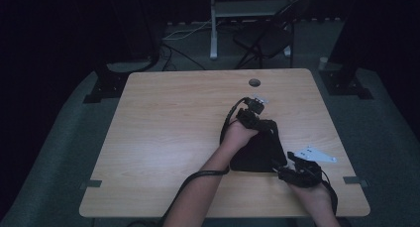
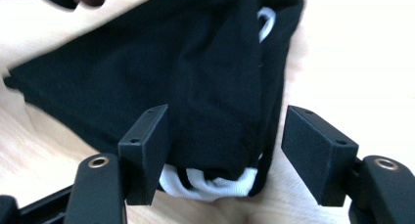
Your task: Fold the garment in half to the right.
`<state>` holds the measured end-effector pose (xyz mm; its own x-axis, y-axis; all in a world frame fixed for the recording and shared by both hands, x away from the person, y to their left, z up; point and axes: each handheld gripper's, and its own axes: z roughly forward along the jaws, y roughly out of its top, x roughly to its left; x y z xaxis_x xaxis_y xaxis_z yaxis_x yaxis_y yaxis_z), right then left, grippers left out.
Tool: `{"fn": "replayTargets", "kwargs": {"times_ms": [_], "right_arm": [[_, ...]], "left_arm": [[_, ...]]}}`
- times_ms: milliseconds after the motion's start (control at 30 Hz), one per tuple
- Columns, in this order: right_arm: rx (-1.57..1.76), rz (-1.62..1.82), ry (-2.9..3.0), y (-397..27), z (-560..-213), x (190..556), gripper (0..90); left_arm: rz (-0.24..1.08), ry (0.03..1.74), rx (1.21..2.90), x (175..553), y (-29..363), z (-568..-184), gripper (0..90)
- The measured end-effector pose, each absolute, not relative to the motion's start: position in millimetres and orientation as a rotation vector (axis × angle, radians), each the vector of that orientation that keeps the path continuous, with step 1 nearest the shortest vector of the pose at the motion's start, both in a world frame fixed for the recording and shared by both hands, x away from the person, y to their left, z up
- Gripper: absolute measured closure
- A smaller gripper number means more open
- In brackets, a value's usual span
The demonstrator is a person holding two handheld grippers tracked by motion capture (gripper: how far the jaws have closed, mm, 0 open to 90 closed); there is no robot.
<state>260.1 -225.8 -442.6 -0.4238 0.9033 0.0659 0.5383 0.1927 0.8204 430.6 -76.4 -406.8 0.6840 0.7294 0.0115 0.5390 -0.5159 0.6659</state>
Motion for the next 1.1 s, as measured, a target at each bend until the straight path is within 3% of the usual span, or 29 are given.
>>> {"fn": "replayTargets", "kwargs": {"times_ms": [300, 500, 667, 700, 733, 933, 1000, 1100], "right_arm": [[1.404, 1.086, 2.125, -226.6, -447.5, 264.1, 23.6], [1.390, 1.178, 2.163, -231.2, -446.8, 263.0, 13.6], [1.259, 1.386, 2.156, -234.1, -435.5, 260.7, 13.3], [1.212, 1.399, 2.159, -232.1, -433.4, 260.9, 13.3], [1.156, 1.410, 2.172, -228.8, -431.6, 261.1, 13.3], [1.070, 1.276, 2.318, -211.4, -435.0, 274.9, 13.2], [1.115, 1.218, 2.364, -210.4, -439.9, 280.3, 13.2], [1.146, 1.201, 2.382, -211.1, -443.5, 283.2, 13.3]], "left_arm": [[0.435, 1.027, 2.242, 437.7, -100.2, -428.7, 33.6], [0.324, 1.080, 2.108, 437.7, -87.0, -421.8, 31.7], [0.379, 1.052, 2.116, 433.7, -67.2, -404.6, 29.3], [0.384, 1.046, 2.132, 433.0, -63.0, -403.4, 21.0], [0.385, 1.033, 2.152, 431.8, -58.8, -403.0, 19.5], [0.357, 0.901, 2.288, 421.2, -47.8, -412.6, 19.4], [0.384, 0.907, 2.302, 420.9, -45.2, -418.8, 19.4], [0.311, 0.950, 2.259, 425.6, -38.6, -426.7, 19.3]]}}
